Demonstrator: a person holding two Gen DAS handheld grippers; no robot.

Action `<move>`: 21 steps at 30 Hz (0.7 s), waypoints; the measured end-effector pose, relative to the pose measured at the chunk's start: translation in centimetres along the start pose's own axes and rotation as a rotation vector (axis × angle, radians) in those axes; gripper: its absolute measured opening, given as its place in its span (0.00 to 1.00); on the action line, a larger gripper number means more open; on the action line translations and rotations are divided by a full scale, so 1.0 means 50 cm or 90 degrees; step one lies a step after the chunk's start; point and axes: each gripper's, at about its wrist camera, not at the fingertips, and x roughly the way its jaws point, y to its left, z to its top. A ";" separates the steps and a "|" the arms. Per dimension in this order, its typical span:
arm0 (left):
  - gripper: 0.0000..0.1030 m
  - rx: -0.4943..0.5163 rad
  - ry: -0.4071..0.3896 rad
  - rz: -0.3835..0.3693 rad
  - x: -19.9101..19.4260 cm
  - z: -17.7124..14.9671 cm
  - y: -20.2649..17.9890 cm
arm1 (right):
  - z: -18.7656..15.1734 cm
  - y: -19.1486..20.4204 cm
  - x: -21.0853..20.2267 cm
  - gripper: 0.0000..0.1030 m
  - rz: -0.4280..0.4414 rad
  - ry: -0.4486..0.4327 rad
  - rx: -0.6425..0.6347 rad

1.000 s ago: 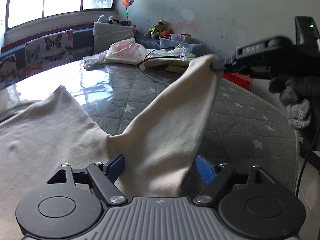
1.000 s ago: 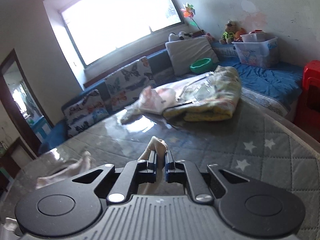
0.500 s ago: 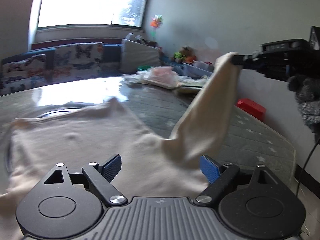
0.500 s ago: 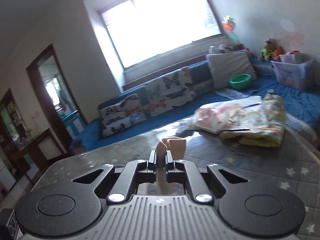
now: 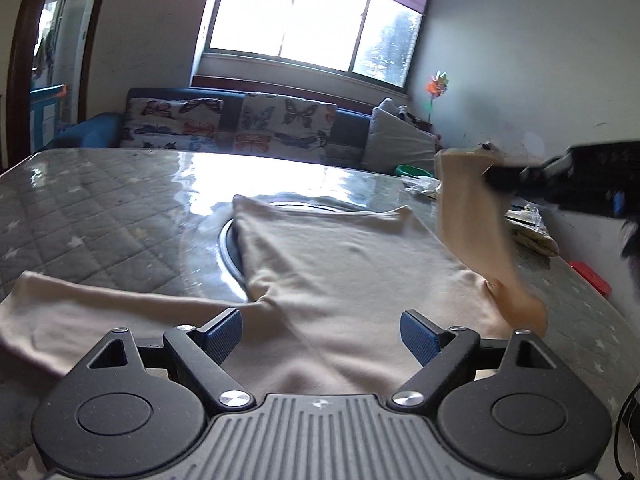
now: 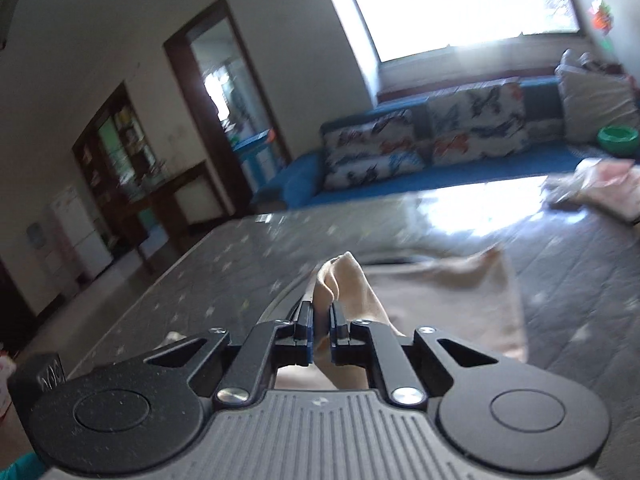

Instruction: Fold clothes

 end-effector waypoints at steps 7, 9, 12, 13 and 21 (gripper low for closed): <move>0.86 -0.014 -0.006 0.006 -0.008 -0.002 0.006 | -0.056 0.013 0.052 0.12 0.029 0.078 -0.012; 0.86 -0.011 -0.007 0.006 -0.003 0.003 0.003 | -0.069 0.011 0.057 0.12 0.036 0.096 -0.015; 0.86 0.000 -0.014 0.006 -0.001 0.011 -0.005 | -0.076 -0.027 0.019 0.12 0.001 0.106 -0.035; 0.86 0.002 -0.016 0.006 0.001 0.014 -0.009 | -0.080 -0.042 0.008 0.12 -0.017 0.111 -0.044; 0.86 0.016 -0.018 -0.004 0.022 0.029 -0.037 | -0.132 -0.145 -0.054 0.13 -0.128 0.155 -0.058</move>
